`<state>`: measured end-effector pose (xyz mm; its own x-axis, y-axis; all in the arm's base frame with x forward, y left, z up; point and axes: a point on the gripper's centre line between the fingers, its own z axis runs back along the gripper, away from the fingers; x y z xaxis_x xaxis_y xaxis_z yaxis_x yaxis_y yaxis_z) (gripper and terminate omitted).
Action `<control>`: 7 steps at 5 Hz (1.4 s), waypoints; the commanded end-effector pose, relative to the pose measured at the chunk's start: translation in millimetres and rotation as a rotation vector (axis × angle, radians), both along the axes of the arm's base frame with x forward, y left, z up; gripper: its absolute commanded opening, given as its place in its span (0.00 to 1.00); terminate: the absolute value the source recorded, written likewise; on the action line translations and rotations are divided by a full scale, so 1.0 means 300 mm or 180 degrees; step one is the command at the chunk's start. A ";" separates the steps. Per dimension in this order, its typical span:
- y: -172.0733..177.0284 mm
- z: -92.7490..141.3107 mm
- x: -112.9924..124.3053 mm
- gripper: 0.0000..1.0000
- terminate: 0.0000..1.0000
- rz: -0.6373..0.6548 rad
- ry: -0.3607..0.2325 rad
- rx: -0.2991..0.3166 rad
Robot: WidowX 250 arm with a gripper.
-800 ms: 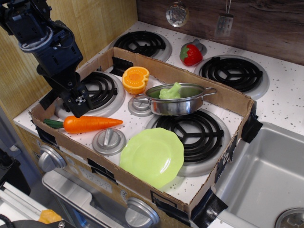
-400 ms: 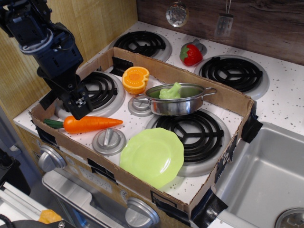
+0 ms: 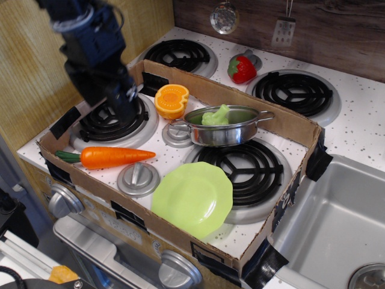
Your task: Take broccoli out of pan
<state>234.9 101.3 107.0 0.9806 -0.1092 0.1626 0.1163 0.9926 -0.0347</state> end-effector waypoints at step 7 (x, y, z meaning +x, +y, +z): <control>-0.176 -0.044 0.388 1.00 0.00 0.1893 -0.0029 0.0390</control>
<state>345.0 38.5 78.2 0.8847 0.4428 0.1456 -0.4585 0.8829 0.1012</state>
